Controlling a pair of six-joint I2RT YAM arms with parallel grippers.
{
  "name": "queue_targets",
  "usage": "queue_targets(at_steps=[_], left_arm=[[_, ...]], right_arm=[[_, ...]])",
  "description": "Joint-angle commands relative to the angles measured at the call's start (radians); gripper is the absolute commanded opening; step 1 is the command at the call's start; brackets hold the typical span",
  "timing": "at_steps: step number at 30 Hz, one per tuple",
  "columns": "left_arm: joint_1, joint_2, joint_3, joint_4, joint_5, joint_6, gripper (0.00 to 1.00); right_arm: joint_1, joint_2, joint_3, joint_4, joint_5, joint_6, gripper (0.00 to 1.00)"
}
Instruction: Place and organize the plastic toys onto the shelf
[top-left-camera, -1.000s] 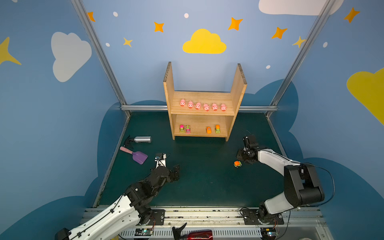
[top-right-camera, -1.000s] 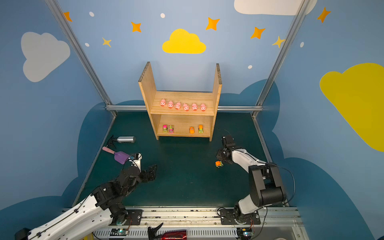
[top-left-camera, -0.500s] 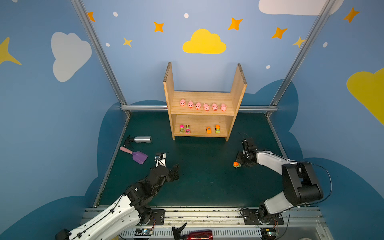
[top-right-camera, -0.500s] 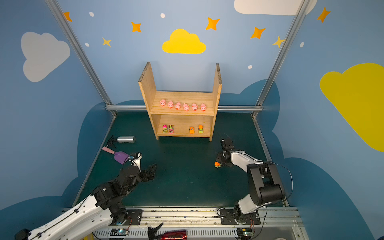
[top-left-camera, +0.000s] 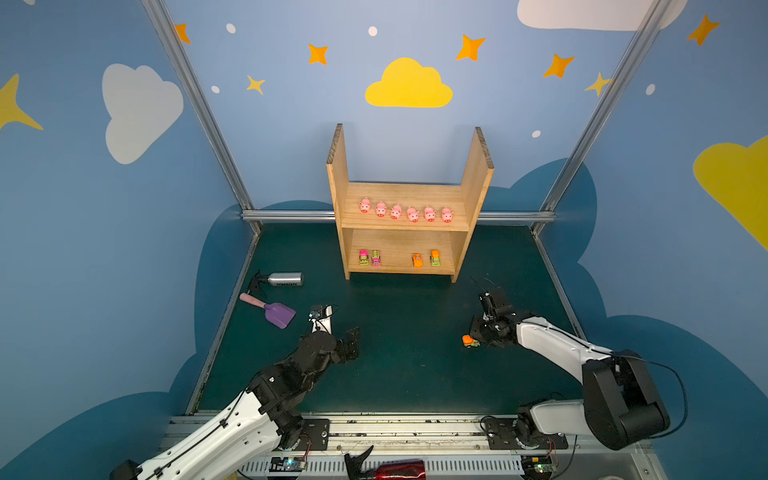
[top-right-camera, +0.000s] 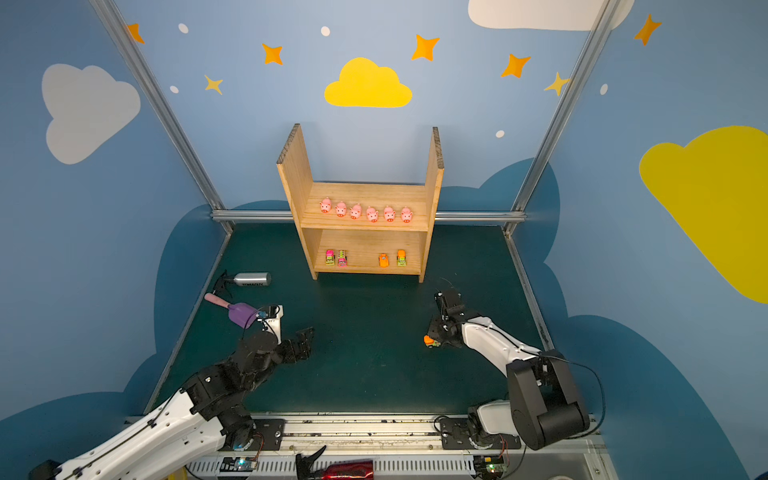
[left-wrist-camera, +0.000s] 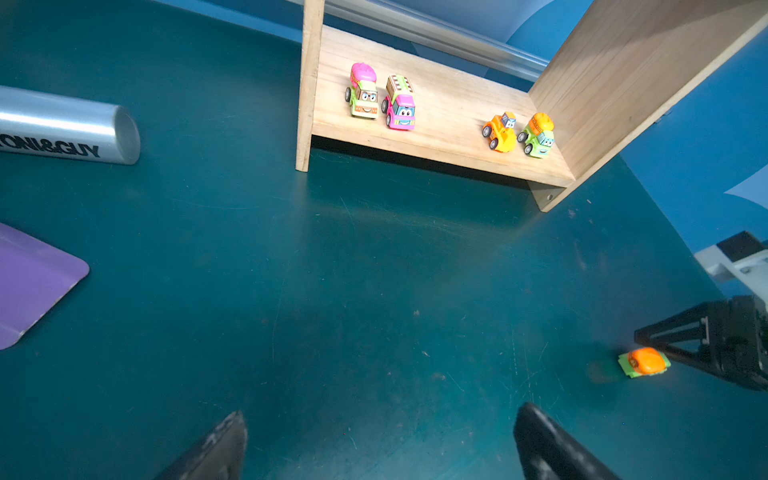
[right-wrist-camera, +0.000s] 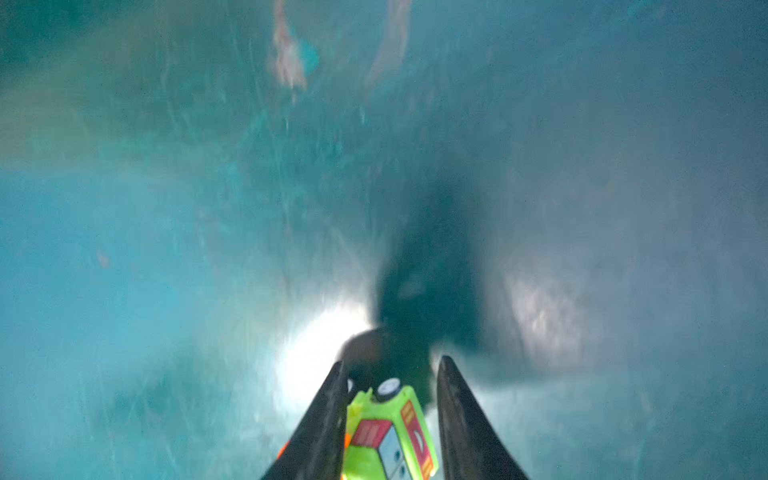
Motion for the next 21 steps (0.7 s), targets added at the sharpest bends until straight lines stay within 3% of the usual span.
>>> queue_targets(at_steps=[1, 9, 14, 21], left_arm=[[0.004, -0.022, -0.008, -0.005, 0.004, 0.006, 1.00], [0.003, -0.032, -0.008, -0.010, 0.011, 0.001, 1.00], [0.003, -0.033, -0.005, -0.011, 0.014, 0.001, 1.00], [0.003, -0.038, -0.003, -0.010, 0.009, 0.001, 1.00]], right_arm=[[0.025, -0.032, -0.024, -0.063, 0.029, 0.042, 0.36], [0.034, -0.080, -0.051, -0.096, 0.066, 0.082, 0.40], [0.033, -0.115, -0.045, -0.131, 0.100, 0.103, 0.52], [0.037, -0.293, -0.049, -0.261, 0.174, 0.135, 0.53]])
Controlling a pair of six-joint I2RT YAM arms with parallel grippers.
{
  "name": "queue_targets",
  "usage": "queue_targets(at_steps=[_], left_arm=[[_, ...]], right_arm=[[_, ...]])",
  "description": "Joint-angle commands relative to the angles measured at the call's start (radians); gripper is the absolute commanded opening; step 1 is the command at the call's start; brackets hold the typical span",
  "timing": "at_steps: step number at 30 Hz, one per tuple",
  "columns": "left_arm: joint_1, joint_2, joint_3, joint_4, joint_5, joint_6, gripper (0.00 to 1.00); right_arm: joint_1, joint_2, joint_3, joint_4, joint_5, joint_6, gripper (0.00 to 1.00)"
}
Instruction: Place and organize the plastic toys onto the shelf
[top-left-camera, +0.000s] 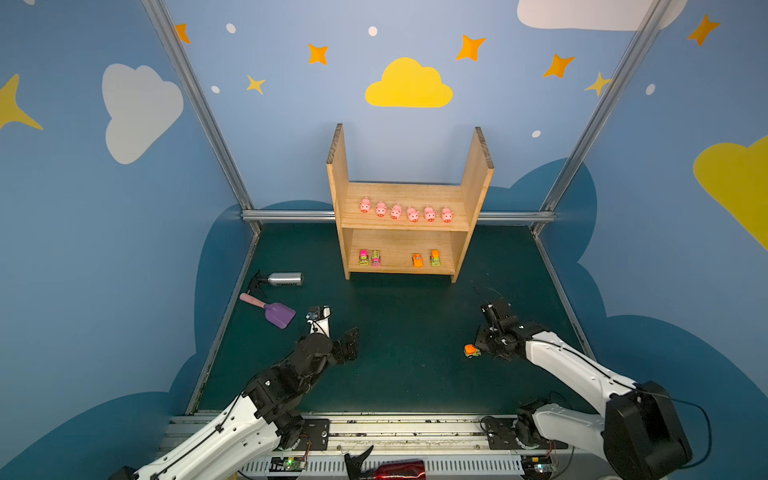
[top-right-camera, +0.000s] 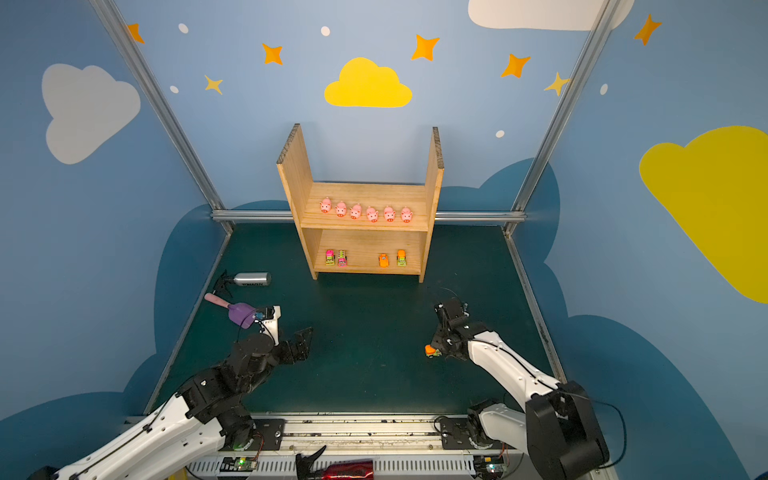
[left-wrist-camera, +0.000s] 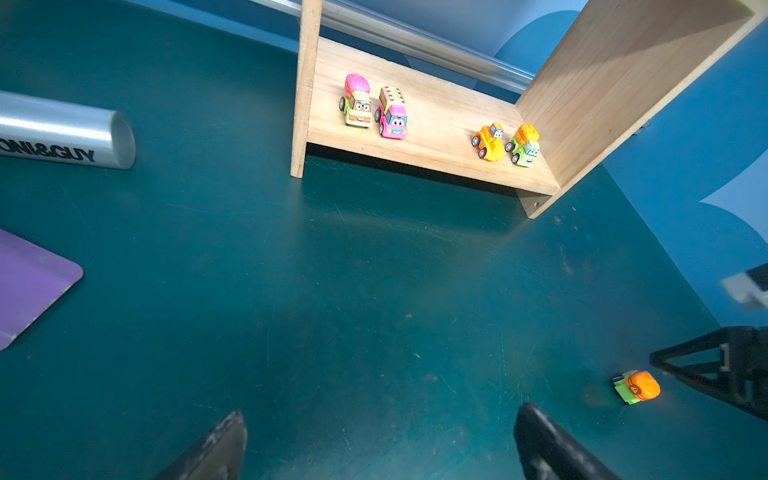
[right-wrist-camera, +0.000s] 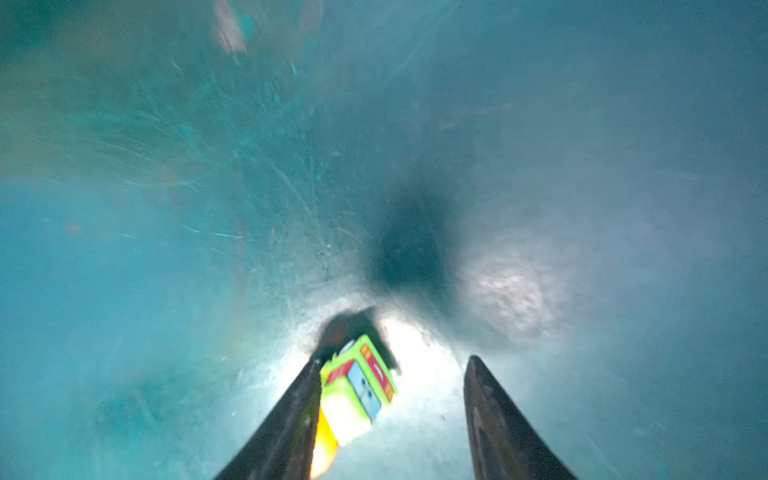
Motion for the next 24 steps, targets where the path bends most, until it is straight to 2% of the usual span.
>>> queue_targets(at_steps=[1, 6, 9, 16, 20, 24], left_arm=[[0.003, -0.008, 0.000, -0.007, 0.000, 0.002, 1.00], [0.003, -0.002, 0.005, -0.005, 0.000, 0.002, 1.00], [0.003, 0.006, 0.009, 0.002, 0.006, 0.006, 1.00], [0.004, 0.051, 0.027, 0.004, 0.011, 0.008, 1.00], [0.003, 0.056, 0.031, 0.006, 0.005, 0.007, 1.00], [0.003, 0.059, 0.038, -0.004, -0.006, 0.008, 1.00]], right_arm=[[0.005, -0.088, -0.007, -0.107, 0.056, 0.022, 0.52], [0.011, -0.178, -0.046, -0.151, 0.001, 0.041, 0.34], [0.048, -0.182, -0.071, -0.152, -0.012, 0.067, 0.30], [0.163, -0.142, -0.121, -0.084, -0.046, 0.133, 0.26], [0.234, -0.097, -0.139, -0.014, -0.026, 0.170, 0.26], [0.250, -0.026, -0.149, 0.074, -0.037, 0.163, 0.27]])
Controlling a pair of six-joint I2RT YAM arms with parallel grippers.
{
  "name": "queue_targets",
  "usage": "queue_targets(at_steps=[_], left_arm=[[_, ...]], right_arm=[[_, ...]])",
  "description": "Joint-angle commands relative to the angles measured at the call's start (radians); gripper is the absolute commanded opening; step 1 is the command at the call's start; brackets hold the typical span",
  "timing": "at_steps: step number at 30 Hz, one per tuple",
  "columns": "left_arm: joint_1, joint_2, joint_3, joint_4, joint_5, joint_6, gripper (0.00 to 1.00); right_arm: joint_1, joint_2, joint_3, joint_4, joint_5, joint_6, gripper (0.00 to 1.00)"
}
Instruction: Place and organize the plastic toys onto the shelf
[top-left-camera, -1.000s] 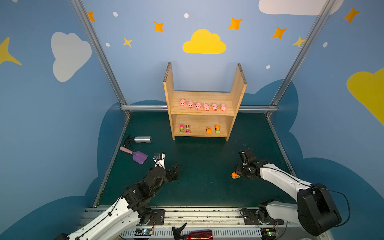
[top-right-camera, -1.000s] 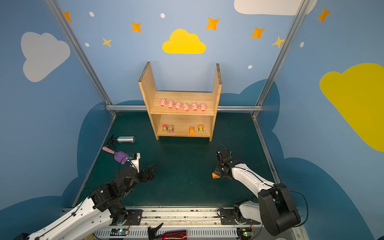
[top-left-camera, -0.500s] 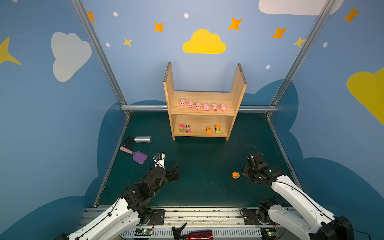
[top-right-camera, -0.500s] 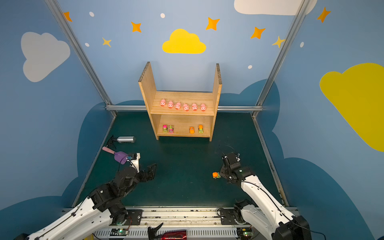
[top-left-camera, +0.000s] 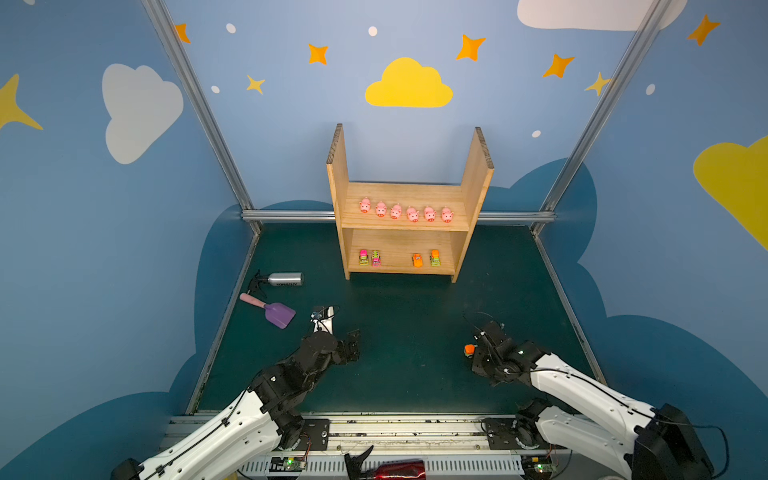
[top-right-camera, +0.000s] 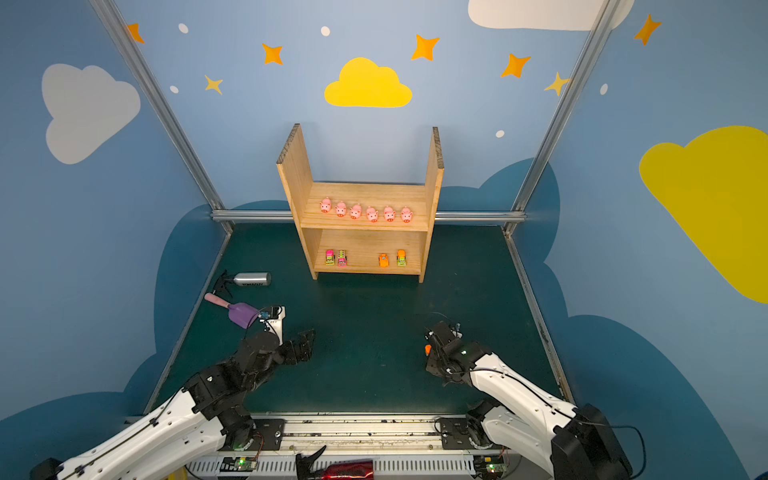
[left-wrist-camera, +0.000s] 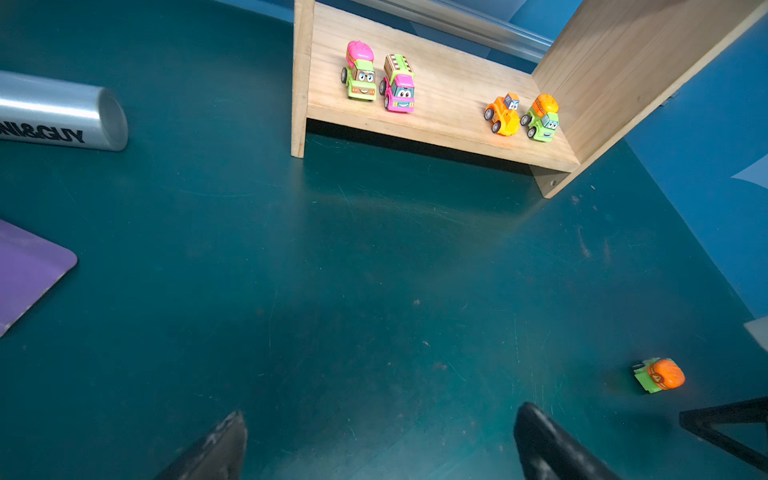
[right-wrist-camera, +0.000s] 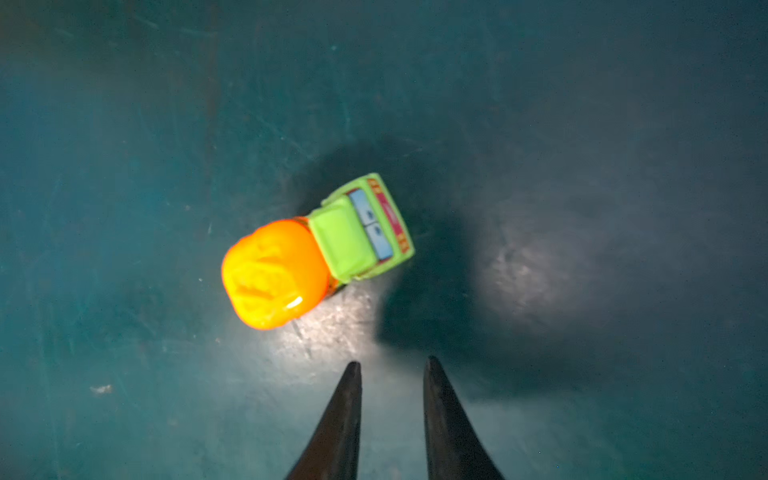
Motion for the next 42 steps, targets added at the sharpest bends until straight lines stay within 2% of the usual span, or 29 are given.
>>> queue_targets(at_steps=[1, 21, 32, 38, 42], left_arm=[[0.004, 0.004, 0.036, -0.007, -0.019, 0.008, 1.00], [0.012, 0.070, 0.062, 0.000, -0.034, 0.025, 1.00], [0.017, 0.067, 0.061, -0.008, -0.040, 0.026, 1.00], [0.020, 0.073, 0.062, -0.006, -0.040, 0.029, 1.00], [0.021, 0.076, 0.063, -0.005, -0.040, 0.028, 1.00]], right_arm=[[0.010, 0.054, -0.016, 0.108, -0.008, 0.013, 0.27], [0.003, 0.331, 0.109, 0.241, -0.008, -0.041, 0.29], [0.006, 0.455, 0.228, 0.296, -0.071, -0.069, 0.36], [0.007, 0.499, 0.275, 0.315, -0.100, -0.084, 0.43], [0.009, 0.502, 0.309, 0.311, -0.154, -0.152, 0.47]])
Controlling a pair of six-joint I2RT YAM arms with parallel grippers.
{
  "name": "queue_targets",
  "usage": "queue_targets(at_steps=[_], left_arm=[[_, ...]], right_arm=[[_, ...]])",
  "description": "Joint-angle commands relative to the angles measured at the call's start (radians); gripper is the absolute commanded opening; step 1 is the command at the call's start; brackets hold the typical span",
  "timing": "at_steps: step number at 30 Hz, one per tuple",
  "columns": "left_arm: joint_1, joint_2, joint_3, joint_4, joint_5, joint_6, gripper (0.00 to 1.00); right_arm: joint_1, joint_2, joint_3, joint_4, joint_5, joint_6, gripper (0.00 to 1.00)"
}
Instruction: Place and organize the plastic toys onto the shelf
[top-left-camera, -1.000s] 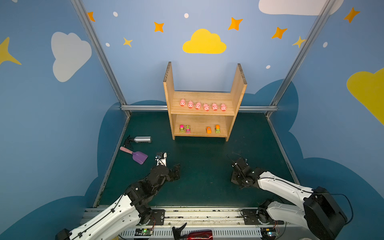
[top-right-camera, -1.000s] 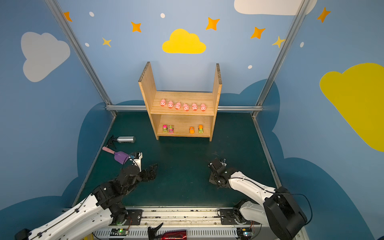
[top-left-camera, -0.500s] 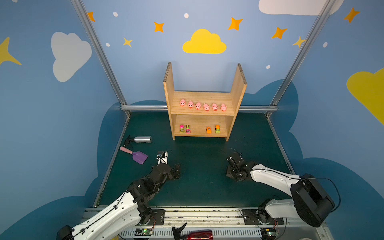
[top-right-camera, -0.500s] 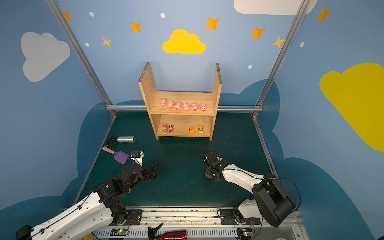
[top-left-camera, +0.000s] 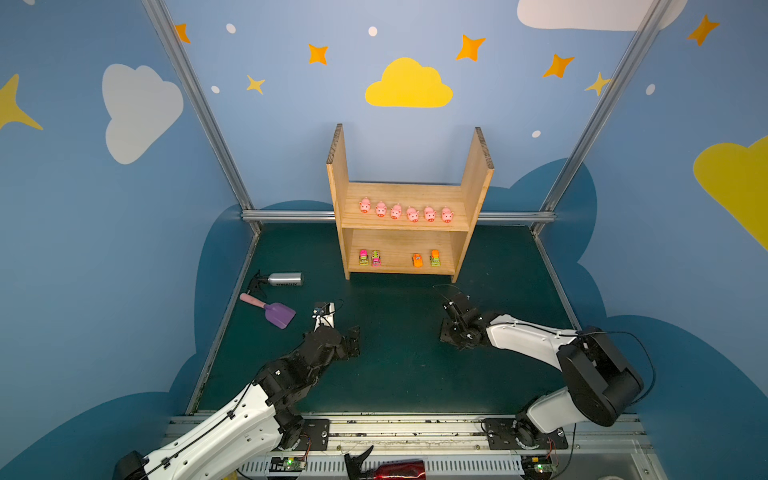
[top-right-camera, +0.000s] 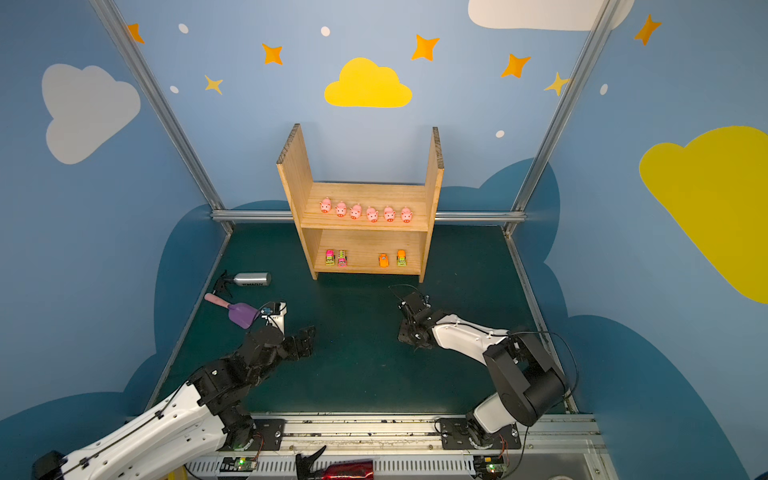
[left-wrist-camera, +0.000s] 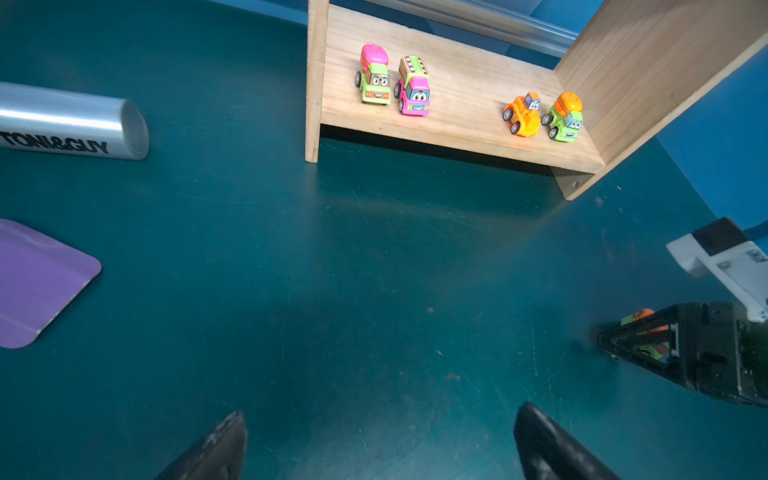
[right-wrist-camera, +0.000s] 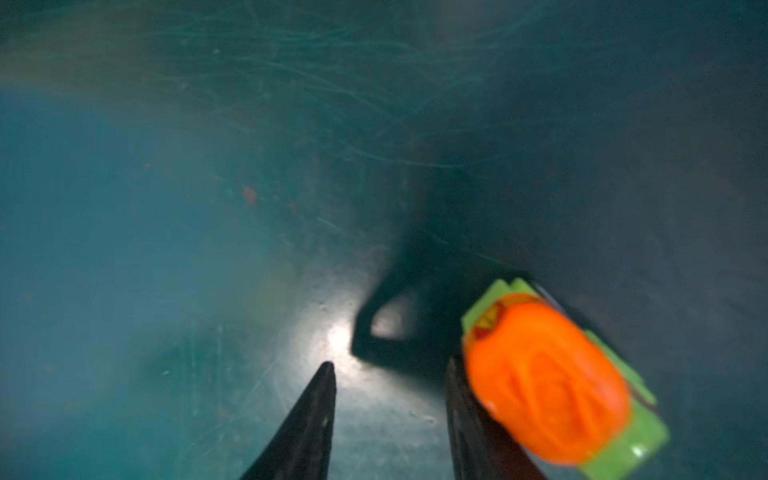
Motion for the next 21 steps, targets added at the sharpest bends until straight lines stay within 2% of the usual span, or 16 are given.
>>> queue_targets(at_steps=[1, 6, 9, 13, 16, 21], left_arm=[[0.005, 0.002, 0.028, -0.006, -0.015, 0.015, 1.00], [0.006, 0.003, 0.033, -0.006, -0.009, 0.015, 1.00], [0.007, 0.006, 0.033, -0.003, -0.005, 0.013, 1.00], [0.006, 0.017, 0.036, 0.009, 0.005, 0.012, 1.00], [0.006, 0.027, 0.038, 0.022, 0.016, 0.009, 1.00], [0.005, 0.043, 0.033, 0.035, 0.018, 0.003, 1.00]], right_arm=[[0.006, 0.008, 0.035, -0.009, -0.077, -0.079, 0.48], [0.006, -0.114, 0.040, -0.088, -0.067, -0.186, 0.57], [0.002, -0.226, 0.025, -0.143, -0.027, -0.250, 0.72], [-0.041, -0.362, -0.017, -0.199, 0.015, -0.300, 0.79], [-0.111, -0.412, -0.058, -0.198, -0.025, -0.337, 0.82], [-0.215, -0.400, -0.133, -0.127, -0.163, -0.371, 0.87]])
